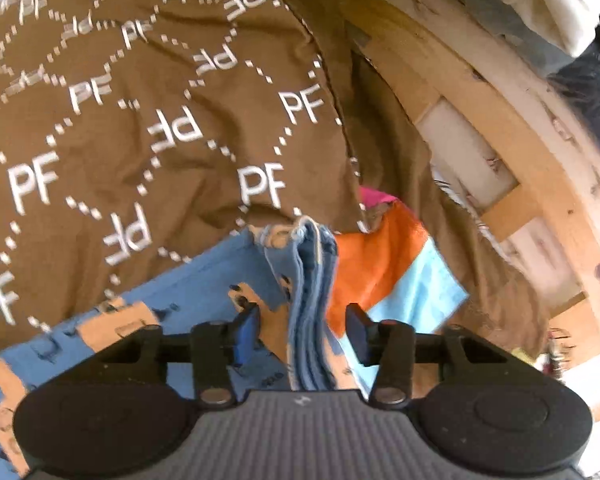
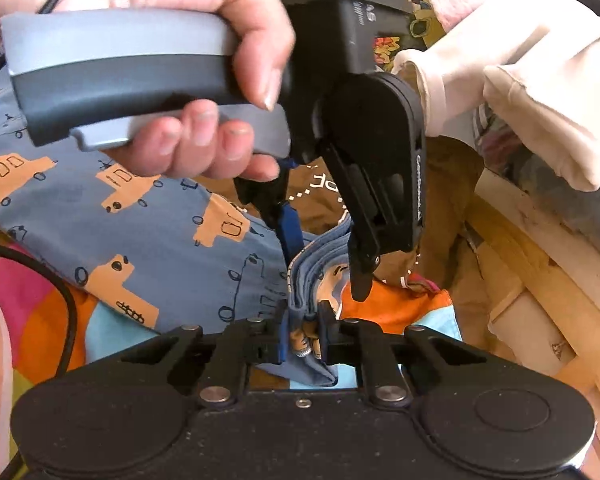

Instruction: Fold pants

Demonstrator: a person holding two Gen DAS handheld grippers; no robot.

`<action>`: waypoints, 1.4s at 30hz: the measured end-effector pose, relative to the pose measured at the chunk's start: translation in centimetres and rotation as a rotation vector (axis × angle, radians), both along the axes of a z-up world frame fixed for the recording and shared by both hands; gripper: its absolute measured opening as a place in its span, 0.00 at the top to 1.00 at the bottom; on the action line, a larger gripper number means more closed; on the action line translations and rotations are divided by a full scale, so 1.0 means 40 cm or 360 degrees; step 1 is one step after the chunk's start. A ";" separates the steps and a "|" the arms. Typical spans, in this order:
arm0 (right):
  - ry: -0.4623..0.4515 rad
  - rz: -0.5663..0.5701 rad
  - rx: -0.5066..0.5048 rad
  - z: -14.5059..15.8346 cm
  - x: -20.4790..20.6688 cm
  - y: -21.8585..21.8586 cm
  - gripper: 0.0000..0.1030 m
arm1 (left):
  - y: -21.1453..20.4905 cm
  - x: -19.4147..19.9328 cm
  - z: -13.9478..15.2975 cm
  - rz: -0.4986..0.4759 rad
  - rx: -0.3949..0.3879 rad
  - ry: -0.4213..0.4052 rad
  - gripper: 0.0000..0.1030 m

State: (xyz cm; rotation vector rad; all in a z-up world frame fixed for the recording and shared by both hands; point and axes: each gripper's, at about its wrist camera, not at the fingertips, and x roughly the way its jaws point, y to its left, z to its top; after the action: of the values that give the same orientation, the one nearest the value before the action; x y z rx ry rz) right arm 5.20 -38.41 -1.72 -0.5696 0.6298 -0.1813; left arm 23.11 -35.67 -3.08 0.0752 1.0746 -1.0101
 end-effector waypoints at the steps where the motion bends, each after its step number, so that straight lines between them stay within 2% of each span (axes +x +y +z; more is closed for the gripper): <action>1: -0.0001 0.0004 0.0002 -0.001 -0.001 0.000 0.85 | 0.000 -0.003 0.002 0.0004 0.0027 -0.0050 0.77; 2: -0.0002 0.0010 0.0007 -0.001 -0.001 0.001 0.85 | 0.001 -0.005 0.004 0.0000 0.0037 -0.0072 0.84; 5: -0.0005 0.0031 0.0010 0.000 -0.003 0.009 0.85 | 0.024 -0.008 0.010 0.0033 -0.0005 -0.0070 0.89; 10: -0.0035 0.0075 0.0038 0.021 -0.017 0.035 0.85 | 0.093 -0.017 0.037 0.0074 -0.0092 -0.0081 0.90; 16: -0.0072 0.0192 0.0310 0.067 -0.032 0.073 0.85 | 0.206 -0.005 0.055 0.0146 -0.0115 -0.0073 0.90; 21: -0.0059 0.0297 0.0410 0.080 -0.026 0.120 0.86 | 0.309 0.002 0.055 0.0250 -0.0112 -0.0030 0.90; 25: -0.0023 0.0391 0.0437 0.084 -0.029 0.173 0.86 | 0.387 0.011 0.037 0.0346 -0.0121 0.0042 0.90; 31: 0.0066 0.0454 0.0498 0.078 -0.025 0.224 0.86 | 0.462 0.004 0.000 0.0430 -0.0141 0.0081 0.90; 42: 0.0202 0.0466 0.0521 0.038 -0.006 0.258 0.86 | 0.502 0.001 -0.073 0.0496 -0.0123 0.0139 0.85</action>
State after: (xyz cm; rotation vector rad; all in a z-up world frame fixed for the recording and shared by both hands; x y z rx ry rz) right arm 4.96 -28.08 -0.21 -0.3517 0.6744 0.2321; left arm 23.13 -15.60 -6.02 -0.1957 1.0865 -0.7768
